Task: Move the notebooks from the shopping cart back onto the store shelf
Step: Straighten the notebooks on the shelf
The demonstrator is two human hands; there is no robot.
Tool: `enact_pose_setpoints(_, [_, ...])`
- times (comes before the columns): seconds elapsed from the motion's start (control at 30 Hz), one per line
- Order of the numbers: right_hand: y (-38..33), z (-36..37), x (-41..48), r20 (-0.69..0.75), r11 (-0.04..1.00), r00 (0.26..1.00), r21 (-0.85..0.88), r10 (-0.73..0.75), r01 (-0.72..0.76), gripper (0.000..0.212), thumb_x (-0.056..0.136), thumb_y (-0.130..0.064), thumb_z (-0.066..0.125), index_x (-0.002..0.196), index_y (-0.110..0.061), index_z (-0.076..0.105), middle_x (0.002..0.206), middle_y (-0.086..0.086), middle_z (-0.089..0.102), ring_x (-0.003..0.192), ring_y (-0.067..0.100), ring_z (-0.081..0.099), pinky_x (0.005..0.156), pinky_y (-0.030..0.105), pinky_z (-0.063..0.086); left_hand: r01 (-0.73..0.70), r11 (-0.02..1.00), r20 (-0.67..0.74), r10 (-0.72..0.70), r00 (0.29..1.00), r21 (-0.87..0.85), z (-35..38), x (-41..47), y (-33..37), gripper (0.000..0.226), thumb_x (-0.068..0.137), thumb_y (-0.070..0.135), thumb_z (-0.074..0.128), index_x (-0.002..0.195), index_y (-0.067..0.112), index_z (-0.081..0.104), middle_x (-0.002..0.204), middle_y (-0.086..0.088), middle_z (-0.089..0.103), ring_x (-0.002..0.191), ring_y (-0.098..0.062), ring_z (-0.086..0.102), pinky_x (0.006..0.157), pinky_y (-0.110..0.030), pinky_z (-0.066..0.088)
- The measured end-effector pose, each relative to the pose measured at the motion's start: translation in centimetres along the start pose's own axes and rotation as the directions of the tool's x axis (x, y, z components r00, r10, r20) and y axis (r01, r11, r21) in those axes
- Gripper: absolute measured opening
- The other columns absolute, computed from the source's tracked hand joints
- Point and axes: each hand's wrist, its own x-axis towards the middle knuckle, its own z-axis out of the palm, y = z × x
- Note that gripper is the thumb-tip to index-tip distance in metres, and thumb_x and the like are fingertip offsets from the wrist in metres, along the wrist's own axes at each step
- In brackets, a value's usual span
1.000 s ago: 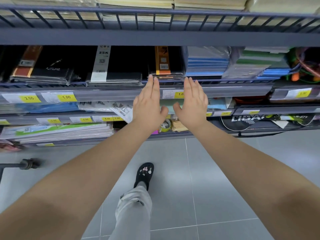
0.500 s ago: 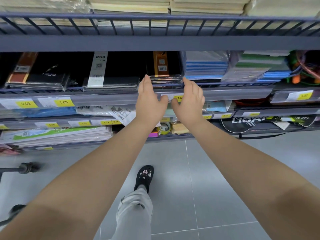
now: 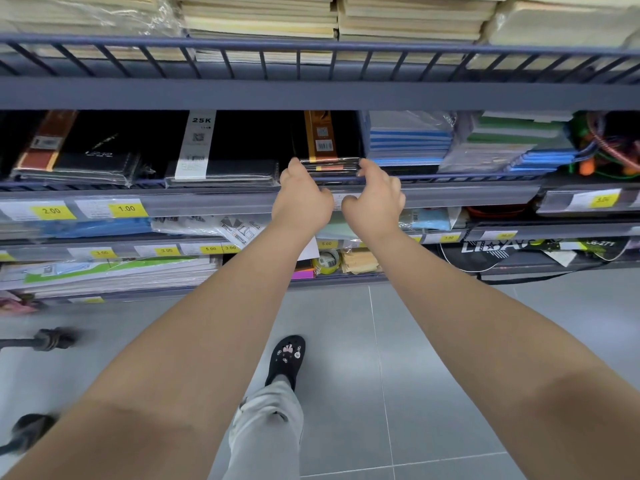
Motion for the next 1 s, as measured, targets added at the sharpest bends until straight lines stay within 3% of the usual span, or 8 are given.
enact_pose_setpoints(0.17, [0.2, 0.4, -0.8, -0.036, 0.999, 0.998, -0.02, -0.042, 0.041, 0.06, 0.081, -0.011, 0.057, 0.139, -0.017, 0.04, 0.136, 0.0, 0.049, 0.126, 0.025, 0.036, 0.102, 0.037, 0.027, -0.051, 0.998, 0.058, 0.052, 0.997, -0.023, -0.7, -0.3, -0.9, 0.075, 0.092, 0.016, 0.047, 0.153, 0.01, 0.004, 0.152, -0.015, 0.027, 0.098, -0.032, 0.064, 0.079, -0.043, 0.055])
enact_pose_setpoints(0.27, [0.4, 0.5, -1.2, -0.107, 0.996, 0.991, -0.058, -0.075, 0.069, 0.061, 0.08, -0.01, 0.058, 0.138, -0.014, 0.04, 0.139, 0.004, 0.045, 0.128, 0.026, 0.037, 0.101, 0.037, 0.029, -0.08, 0.996, 0.036, 0.081, 0.996, -0.034, -0.8, -1.5, -1.2, 0.077, 0.094, 0.017, 0.046, 0.153, 0.012, -0.004, 0.161, -0.009, 0.011, 0.126, -0.029, 0.049, 0.086, -0.032, 0.047])
enact_pose_setpoints(0.33, [0.6, 0.6, -1.5, -0.127, 0.976, 0.975, -0.15, -0.18, 0.161, 0.069, 0.078, -0.006, 0.054, 0.144, -0.015, 0.034, 0.147, 0.004, 0.038, 0.13, 0.027, 0.036, 0.1, 0.038, 0.029, -0.131, 0.991, -0.012, 0.131, 0.991, -0.001, -0.6, -2.4, -1.5, 0.076, 0.094, 0.014, 0.046, 0.154, 0.013, -0.002, 0.162, -0.002, 0.002, 0.136, -0.024, 0.036, 0.092, -0.034, 0.044])
enact_pose_setpoints(0.43, [0.7, 0.6, -1.2, -0.032, 0.919, 0.957, -0.29, -0.287, 0.266, 0.077, 0.08, -0.002, 0.05, 0.15, -0.02, 0.023, 0.155, 0.001, 0.027, 0.134, 0.027, 0.031, 0.102, 0.039, 0.026, -0.198, 0.977, -0.026, 0.2, 0.979, 0.081, -0.4, -2.7, -2.0, 0.072, 0.094, 0.009, 0.043, 0.154, 0.016, 0.004, 0.162, 0.004, -0.002, 0.128, -0.024, 0.046, 0.083, -0.039, 0.052])
enact_pose_setpoints(0.53, [0.9, 0.5, -1.0, 0.011, 0.908, 0.959, -0.318, -0.283, 0.272, 0.075, 0.082, -0.001, 0.051, 0.15, -0.02, 0.024, 0.156, 0.0, 0.026, 0.136, 0.027, 0.029, 0.105, 0.041, 0.024, -0.199, 0.968, -0.017, 0.204, 0.979, 0.152, -0.2, -2.4, -2.3, 0.07, 0.094, 0.007, 0.041, 0.154, 0.017, 0.007, 0.162, 0.007, -0.002, 0.127, -0.021, 0.047, 0.077, -0.037, 0.053])
enact_pose_setpoints(0.7, [1.1, 0.4, -1.4, -0.007, 0.898, 0.959, -0.352, -0.284, 0.264, 0.075, 0.081, 0.0, 0.051, 0.149, -0.02, 0.026, 0.156, -0.001, 0.027, 0.135, 0.025, 0.031, 0.106, 0.04, 0.025, -0.229, 0.957, -0.018, 0.236, 0.972, 0.178, 0.1, -2.3, -2.9, 0.069, 0.093, 0.006, 0.039, 0.154, 0.019, 0.01, 0.162, 0.009, 0.001, 0.132, -0.021, 0.042, 0.082, -0.035, 0.05])
enact_pose_setpoints(0.87, [0.4, -1.1, -2.4, 0.084, 0.875, 0.961, -0.4, -0.263, 0.274, 0.076, 0.085, -0.008, 0.05, 0.152, -0.022, 0.014, 0.159, -0.001, 0.016, 0.146, 0.024, 0.013, 0.114, 0.043, 0.013, -0.263, 0.953, -0.016, 0.268, 0.963, 0.151, -1.4, -2.9, -3.3, 0.072, 0.092, 0.008, 0.042, 0.154, 0.019, 0.008, 0.162, 0.006, 0.002, 0.134, -0.019, 0.04, 0.083, -0.038, 0.052])
enact_pose_setpoints(1.0, [-1.5, -1.5, -4.6, 0.204, 0.839, 0.928, -0.399, -0.312, 0.37, 0.074, 0.088, -0.015, 0.047, 0.152, -0.02, 0.012, 0.161, 0.002, 0.01, 0.148, 0.023, 0.003, 0.118, 0.043, 0.004, -0.315, 0.933, -0.06, 0.329, 0.942, 0.173, -3.7, -5.3, -5.9, 0.069, 0.09, 0.013, 0.047, 0.152, 0.015, 0.018, 0.16, -0.003, 0.015, 0.143, -0.022, 0.026, 0.107, -0.038, 0.038])
